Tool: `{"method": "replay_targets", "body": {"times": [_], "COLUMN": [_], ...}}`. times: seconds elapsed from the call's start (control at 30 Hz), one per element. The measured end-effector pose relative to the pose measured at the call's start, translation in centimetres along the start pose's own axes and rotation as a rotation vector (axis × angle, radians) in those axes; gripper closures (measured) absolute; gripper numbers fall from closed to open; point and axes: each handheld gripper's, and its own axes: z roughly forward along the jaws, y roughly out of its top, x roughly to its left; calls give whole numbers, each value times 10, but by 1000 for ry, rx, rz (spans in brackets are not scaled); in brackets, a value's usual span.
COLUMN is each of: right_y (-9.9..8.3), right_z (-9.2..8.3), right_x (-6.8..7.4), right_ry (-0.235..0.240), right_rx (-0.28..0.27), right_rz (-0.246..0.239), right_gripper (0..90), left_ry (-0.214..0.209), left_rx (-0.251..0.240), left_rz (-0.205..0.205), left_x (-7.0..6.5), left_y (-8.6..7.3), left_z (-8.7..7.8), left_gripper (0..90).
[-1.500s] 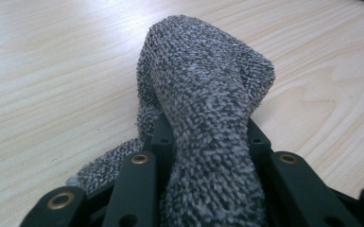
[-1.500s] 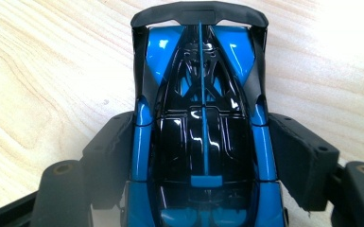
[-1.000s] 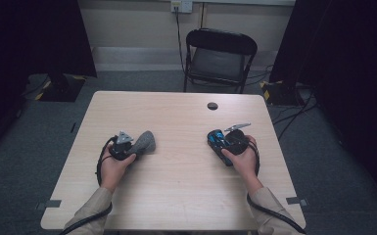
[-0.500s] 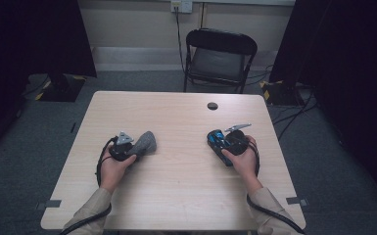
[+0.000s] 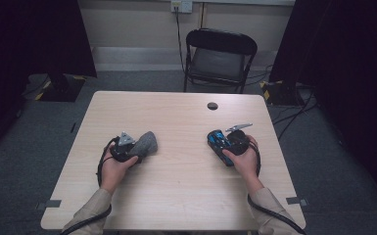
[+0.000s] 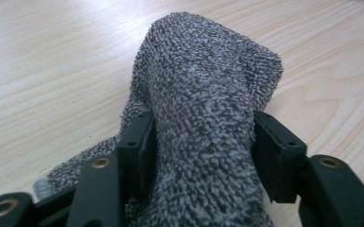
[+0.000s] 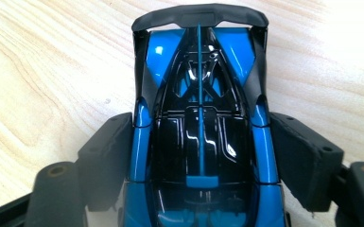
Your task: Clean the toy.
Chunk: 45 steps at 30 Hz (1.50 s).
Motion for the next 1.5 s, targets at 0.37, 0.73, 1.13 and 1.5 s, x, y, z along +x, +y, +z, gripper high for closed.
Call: {"method": "replay_targets", "body": {"times": [0.37,0.73,1.13,1.5], "right_y": [-1,-1,3,3], "right_z": [-2,-8,-20,-37], "right_x": [-2,-3,0,4], "right_ry": [-9,16,15,21], "right_rx": [8,7,3,-11], "right_rz": [-5,20,4,5], "right_gripper": [188,172,174,184], "left_ry": [-1,-12,-4,-6], "left_rx": [35,54,43,24], "left_rz": [25,5,5,-9], "left_x": [-3,-3,-4,-4], "left_y": [4,8,15,15], "left_z": [2,-1,-15,-27], "left_gripper": [270,223,212,231]}}
